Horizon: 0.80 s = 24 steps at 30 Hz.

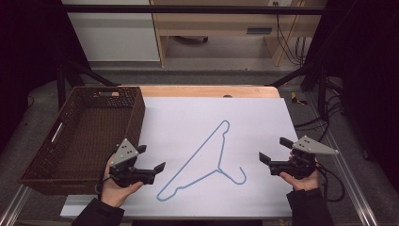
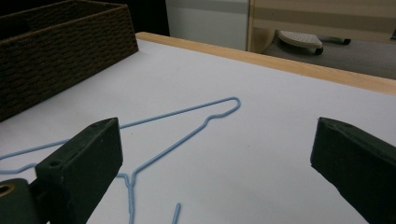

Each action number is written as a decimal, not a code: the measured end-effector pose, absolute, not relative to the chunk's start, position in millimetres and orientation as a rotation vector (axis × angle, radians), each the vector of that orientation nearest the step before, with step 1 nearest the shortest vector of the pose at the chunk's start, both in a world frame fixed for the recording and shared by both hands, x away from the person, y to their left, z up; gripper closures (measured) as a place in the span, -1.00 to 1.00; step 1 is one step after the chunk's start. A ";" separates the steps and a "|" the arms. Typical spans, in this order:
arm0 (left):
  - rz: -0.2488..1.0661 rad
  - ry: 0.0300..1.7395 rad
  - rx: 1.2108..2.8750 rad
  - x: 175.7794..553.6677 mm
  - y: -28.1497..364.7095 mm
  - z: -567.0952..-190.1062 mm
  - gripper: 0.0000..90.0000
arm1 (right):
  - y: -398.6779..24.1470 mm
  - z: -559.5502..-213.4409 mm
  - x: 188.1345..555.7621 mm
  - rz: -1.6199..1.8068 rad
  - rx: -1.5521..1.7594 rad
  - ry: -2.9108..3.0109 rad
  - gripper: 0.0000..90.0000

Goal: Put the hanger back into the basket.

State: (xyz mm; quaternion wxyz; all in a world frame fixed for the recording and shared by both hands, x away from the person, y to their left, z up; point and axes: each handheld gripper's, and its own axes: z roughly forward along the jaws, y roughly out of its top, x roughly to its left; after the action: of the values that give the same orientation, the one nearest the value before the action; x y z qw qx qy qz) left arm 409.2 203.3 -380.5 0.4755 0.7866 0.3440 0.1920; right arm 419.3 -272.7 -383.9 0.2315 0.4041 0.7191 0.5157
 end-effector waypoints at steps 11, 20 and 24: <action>0.414 0.796 2.010 409.3 177.8 -390.6 -0.74 | -267.1 -386.2 420.7 1.407 1.112 1.994 -0.94; 0.376 0.769 2.087 412.6 159.8 -395.0 -0.69 | -261.6 -389.3 422.6 1.391 1.104 2.026 -0.94; 0.355 0.751 2.127 416.7 150.1 -396.4 -0.67 | -260.6 -389.4 422.6 1.390 1.100 2.035 -0.94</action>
State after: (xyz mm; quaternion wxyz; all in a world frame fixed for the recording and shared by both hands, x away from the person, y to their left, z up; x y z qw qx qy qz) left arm 416.7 150.1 -396.4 0.4160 0.8470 0.2992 0.1412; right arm 422.6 -260.6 -389.4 0.2196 0.3977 0.7357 0.5024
